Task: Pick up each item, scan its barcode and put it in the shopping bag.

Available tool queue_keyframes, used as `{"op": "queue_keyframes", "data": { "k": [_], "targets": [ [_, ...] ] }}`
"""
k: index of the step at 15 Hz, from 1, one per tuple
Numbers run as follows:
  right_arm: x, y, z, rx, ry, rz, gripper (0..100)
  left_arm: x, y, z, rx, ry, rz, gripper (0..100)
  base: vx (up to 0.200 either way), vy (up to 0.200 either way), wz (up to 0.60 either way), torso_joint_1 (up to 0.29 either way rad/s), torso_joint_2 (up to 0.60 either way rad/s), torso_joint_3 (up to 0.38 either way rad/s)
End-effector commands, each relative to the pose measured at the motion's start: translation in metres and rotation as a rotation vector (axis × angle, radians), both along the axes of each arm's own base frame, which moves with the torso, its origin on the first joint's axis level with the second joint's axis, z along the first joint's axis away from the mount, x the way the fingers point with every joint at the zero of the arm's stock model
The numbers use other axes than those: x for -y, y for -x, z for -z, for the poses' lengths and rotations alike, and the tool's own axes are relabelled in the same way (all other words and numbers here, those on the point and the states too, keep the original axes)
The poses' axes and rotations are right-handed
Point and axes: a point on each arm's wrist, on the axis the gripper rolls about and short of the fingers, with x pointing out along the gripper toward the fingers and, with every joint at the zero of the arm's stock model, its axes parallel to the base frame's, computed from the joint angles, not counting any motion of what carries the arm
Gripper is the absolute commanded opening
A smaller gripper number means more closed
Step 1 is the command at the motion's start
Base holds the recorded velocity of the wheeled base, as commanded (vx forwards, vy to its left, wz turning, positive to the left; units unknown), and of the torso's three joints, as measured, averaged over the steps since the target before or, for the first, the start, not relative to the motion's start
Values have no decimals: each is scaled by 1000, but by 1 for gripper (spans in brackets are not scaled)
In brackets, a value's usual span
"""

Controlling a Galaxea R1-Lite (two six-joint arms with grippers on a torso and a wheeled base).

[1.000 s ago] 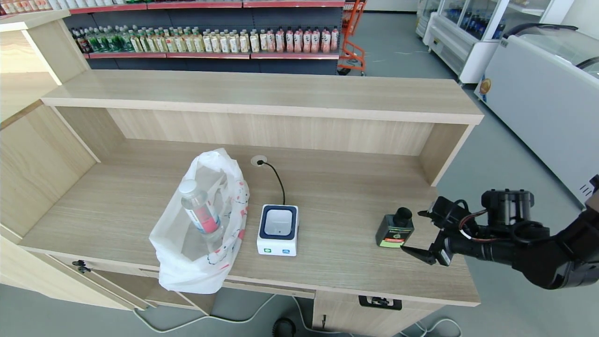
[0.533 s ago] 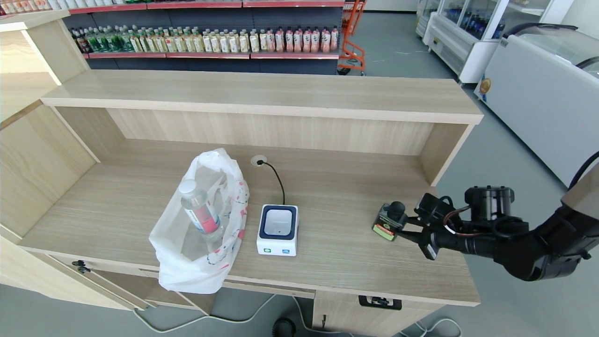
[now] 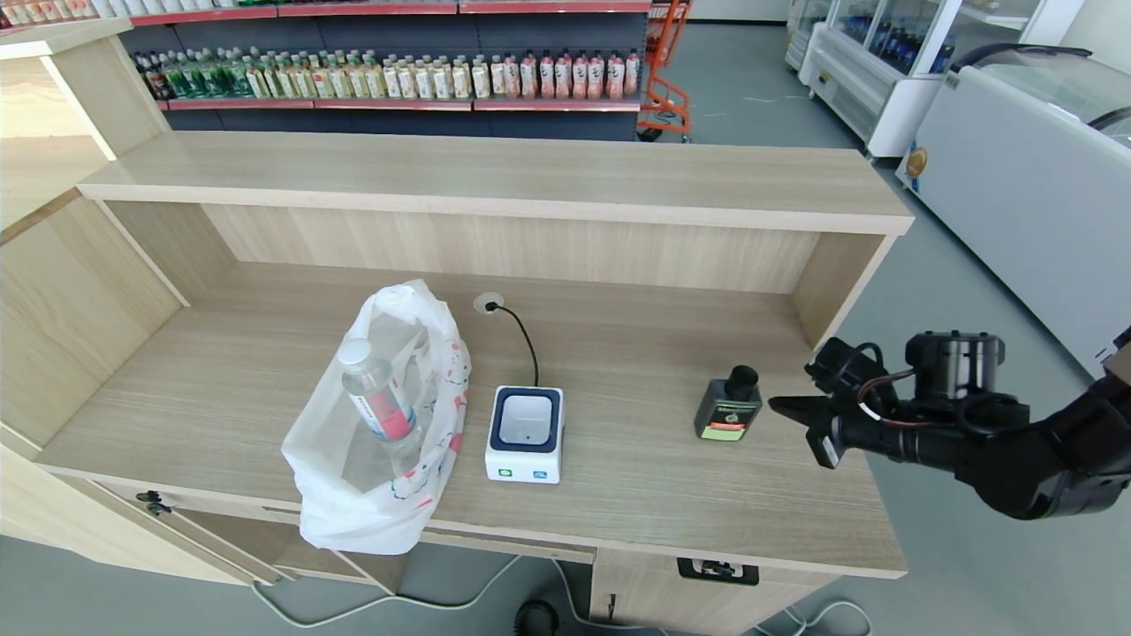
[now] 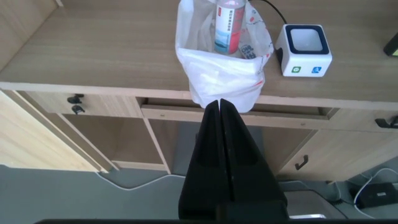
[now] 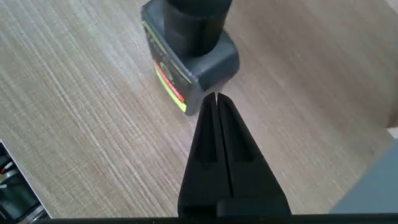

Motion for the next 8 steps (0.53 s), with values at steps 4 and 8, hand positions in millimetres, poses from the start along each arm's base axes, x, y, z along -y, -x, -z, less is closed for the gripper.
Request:
{"op": "queue_keyframes", "data": {
  "k": [4,8],
  "targets": [
    [47,74,-93,224,-83,321,0,0,0,0,0,0,0,0,0,0,0,0,0,0],
    [42,74,-89,224,-49,292,0,0,0,0,0,0,0,0,0,0,0,0,0,0]
  ]
}}
